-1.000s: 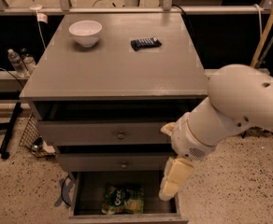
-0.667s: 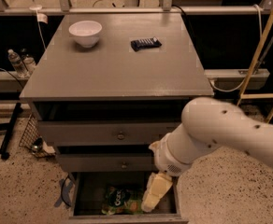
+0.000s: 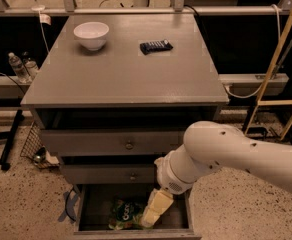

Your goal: Pick green rice chip bag from bottom drawer and place on counter

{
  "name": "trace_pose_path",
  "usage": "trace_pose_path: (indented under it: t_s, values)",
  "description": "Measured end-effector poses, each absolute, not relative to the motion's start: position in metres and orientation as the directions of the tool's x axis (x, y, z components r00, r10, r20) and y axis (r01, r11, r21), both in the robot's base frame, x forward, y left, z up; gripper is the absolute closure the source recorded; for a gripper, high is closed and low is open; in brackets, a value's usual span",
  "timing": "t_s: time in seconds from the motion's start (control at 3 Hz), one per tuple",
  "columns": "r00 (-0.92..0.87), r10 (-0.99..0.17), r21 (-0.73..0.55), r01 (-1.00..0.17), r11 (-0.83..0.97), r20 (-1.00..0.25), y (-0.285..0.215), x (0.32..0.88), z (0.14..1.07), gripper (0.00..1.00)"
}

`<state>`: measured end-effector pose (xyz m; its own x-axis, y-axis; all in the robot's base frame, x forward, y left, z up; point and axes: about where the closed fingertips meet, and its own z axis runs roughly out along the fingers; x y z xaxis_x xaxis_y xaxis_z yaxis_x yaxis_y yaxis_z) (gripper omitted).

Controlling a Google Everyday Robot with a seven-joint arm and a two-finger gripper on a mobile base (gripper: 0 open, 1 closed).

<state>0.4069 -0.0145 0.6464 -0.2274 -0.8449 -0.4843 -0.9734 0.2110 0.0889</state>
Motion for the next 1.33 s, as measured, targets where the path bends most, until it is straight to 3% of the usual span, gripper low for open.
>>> trace_pose_path:
  t_s: [0.67,1.33]
  values:
    - [-0.333,-0.84,0.121,-0.942,0.312,-0.429,-0.018,0.415,0.582,0.0]
    - [-0.493,-0.759,0.225,-0.87,0.44,-0.424,-0.019,0.422,0.451,0.0]
